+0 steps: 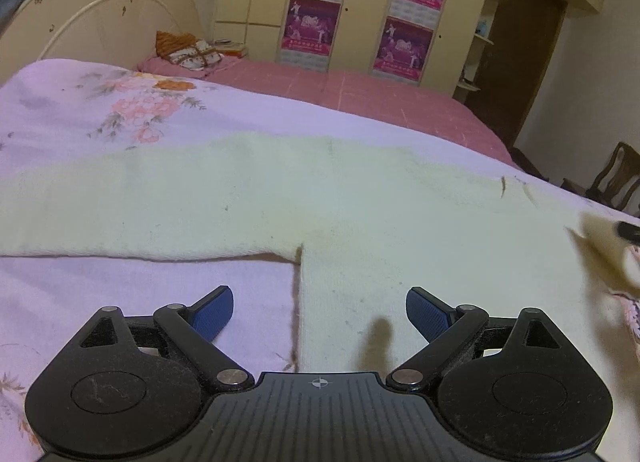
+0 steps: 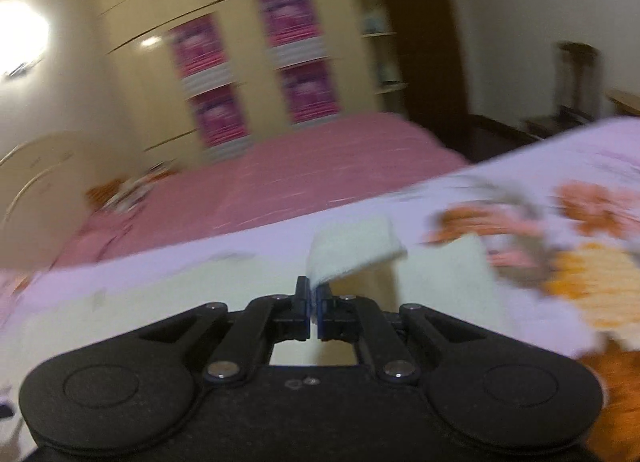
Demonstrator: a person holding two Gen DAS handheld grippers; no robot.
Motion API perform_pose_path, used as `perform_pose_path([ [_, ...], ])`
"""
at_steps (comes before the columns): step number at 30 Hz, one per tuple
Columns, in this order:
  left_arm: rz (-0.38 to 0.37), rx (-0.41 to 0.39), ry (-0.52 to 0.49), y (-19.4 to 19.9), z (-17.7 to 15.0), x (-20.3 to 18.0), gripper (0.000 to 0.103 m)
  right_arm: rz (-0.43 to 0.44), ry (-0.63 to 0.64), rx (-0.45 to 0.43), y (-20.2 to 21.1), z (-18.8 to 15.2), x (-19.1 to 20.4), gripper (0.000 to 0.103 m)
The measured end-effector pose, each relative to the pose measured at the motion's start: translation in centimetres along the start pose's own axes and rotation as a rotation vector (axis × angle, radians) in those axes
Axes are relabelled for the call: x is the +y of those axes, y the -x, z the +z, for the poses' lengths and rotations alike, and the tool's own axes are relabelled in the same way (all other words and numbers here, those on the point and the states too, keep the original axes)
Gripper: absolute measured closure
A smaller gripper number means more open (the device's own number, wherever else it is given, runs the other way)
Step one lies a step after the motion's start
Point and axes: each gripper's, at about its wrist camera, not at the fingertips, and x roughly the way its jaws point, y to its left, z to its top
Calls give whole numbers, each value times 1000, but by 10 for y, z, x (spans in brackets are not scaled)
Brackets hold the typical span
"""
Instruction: Fold small clothes
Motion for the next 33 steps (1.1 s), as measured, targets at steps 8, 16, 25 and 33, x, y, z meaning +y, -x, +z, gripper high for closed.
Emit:
perform_pose_path([
  [8, -4, 2, 32, 0, 1, 8, 10, 154, 196, 75, -28, -31, 101, 99],
  [16, -126, -27, 24, -16, 13, -18, 26, 216, 321, 26, 3, -51, 117, 87],
  [25, -346, 121, 64, -93, 35, -90, 46, 85, 70, 28, 40, -39, 24, 84],
  [33, -338, 66, 19, -100, 48, -110, 96, 72, -136, 64, 34, -55, -20, 78],
])
